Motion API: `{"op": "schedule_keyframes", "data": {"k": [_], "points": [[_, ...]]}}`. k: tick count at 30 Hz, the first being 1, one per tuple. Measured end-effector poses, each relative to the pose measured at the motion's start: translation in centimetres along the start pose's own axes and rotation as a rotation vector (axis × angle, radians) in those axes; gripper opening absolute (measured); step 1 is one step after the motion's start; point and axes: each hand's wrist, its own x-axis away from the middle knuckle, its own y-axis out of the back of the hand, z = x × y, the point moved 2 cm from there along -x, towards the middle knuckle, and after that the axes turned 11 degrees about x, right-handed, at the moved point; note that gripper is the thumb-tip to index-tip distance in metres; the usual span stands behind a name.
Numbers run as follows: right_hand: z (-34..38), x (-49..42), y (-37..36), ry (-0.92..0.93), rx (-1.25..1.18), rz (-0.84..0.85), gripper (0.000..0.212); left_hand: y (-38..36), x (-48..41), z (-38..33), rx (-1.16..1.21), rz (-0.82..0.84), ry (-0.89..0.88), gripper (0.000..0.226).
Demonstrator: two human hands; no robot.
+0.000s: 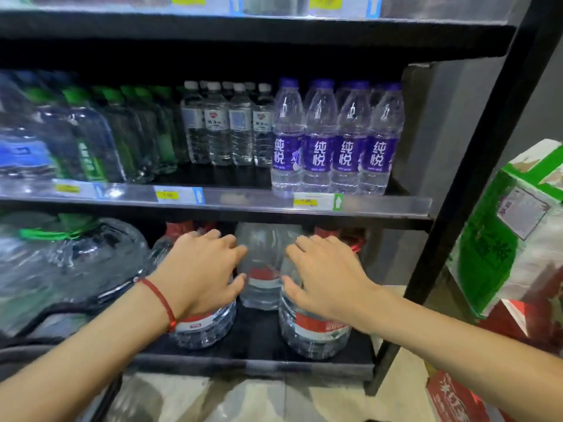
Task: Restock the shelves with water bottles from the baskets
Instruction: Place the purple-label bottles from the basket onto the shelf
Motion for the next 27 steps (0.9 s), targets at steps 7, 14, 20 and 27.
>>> {"op": "schedule_keyframes", "data": {"k": [7,14,20,27], "points": [[12.7,-2.4,1.6,0.181,-0.108,-0.039,0.036,-1.6,12.5,7.4,-0.083,0.012,0.121,0.044],[27.5,-5.8,3.8,0.381,-0.245,-0.037,0.041,-3.3,25.8,13.4,-0.071,0.122,0.345,0.039],[39.4,-5.1,3.7,0.556,-0.384,-0.075,0.034,-6.4,38.0,15.3,-0.005,0.205,0.538,0.034],[49.2,-3.8,3.1,0.734,-0.411,-0.036,0.033,-9.6,47.0,15.0,0.031,0.299,0.674,0.03]]}}
